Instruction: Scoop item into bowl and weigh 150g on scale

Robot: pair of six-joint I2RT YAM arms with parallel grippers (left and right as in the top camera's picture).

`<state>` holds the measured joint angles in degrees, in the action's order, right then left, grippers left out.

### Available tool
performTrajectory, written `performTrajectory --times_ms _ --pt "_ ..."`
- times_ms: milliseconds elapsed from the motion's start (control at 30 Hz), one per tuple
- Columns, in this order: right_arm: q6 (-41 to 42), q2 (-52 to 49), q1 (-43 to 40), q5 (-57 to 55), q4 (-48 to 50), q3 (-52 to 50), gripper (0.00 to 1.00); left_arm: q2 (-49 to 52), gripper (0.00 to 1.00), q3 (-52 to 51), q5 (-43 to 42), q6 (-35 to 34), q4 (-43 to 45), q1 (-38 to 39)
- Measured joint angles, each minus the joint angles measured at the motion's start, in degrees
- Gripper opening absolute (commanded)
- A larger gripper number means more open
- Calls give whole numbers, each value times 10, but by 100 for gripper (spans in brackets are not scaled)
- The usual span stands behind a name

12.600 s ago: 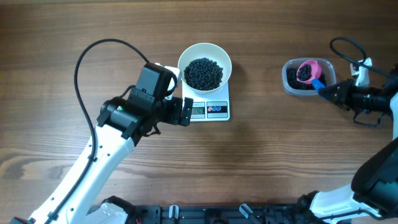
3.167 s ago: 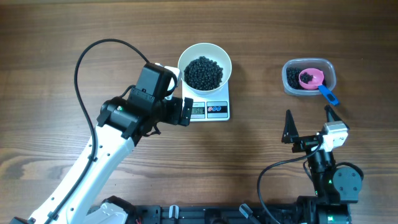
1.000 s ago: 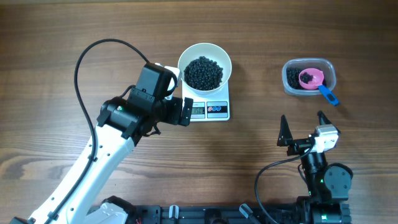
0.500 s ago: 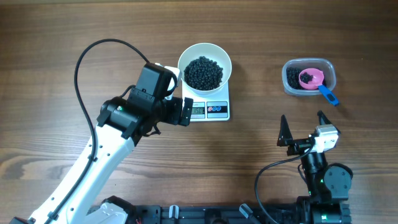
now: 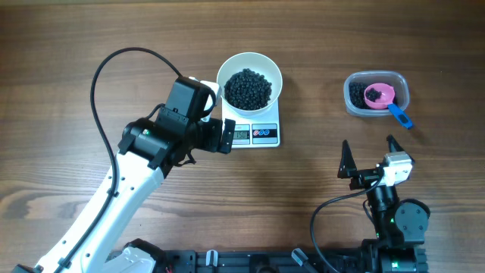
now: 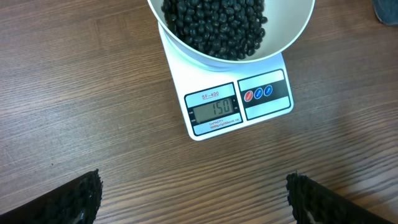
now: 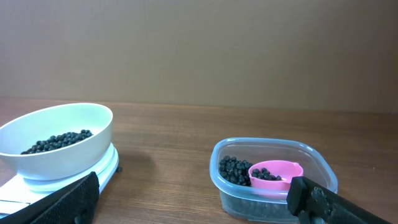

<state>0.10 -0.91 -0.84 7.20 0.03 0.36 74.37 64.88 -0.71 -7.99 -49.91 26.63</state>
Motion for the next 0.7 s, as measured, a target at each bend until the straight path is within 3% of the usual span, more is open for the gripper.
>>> performTrajectory --times_ms 500,700 --pt "0 0 0 0 0 0 100 -3 100 0 7 0 43 0" --pt "0 0 0 0 0 0 100 -86 100 0 38 0 5 -22"
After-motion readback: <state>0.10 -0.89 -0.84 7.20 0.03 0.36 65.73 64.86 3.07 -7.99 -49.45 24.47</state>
